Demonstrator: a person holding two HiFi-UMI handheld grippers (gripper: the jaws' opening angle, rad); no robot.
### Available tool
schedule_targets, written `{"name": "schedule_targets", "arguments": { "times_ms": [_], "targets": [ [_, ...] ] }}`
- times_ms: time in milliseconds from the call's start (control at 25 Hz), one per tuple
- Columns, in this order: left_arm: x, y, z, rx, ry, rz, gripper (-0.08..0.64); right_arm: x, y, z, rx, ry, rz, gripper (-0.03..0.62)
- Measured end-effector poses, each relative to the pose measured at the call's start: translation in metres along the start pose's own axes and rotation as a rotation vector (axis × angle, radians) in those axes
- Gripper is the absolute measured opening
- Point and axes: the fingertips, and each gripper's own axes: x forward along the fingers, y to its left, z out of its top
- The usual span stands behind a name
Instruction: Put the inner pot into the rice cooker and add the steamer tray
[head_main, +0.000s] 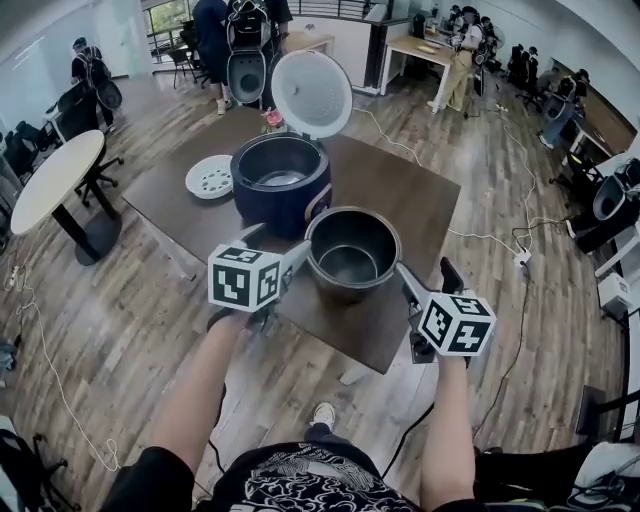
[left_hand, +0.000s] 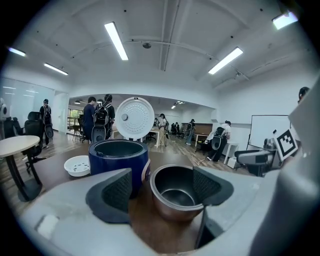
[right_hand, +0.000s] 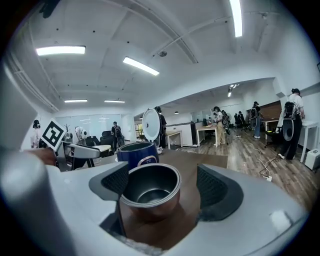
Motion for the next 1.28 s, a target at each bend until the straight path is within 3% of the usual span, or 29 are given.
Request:
{"name": "schedule_targets", "arguments": {
  "times_ms": [440, 800, 1080, 1280],
  "targets": [
    [0.057, 0.016, 0.019, -0.016, 0.002, 0.037, 0.383, 0.053, -0.038, 0.009, 0.004, 0.025, 0.024, 0.414],
    [0.068, 0.023, 0.016, -0.047, -0.001, 0.051, 0.383, 0.06, -0.049, 0.011, 0.027, 0.02, 0.008, 0.413],
    [0.083, 0.034, 0.006, -0.076, 0.021, 0.029, 0.383, 0.073, -0.045, -0.001, 0.053, 0.047, -0.015, 0.402],
    [0.104, 0.042, 0.002, -0.084, 0.043, -0.027, 0.383, 0.087, -0.038, -0.009, 0.07, 0.068, -0.05, 0.391]
  ]
}}
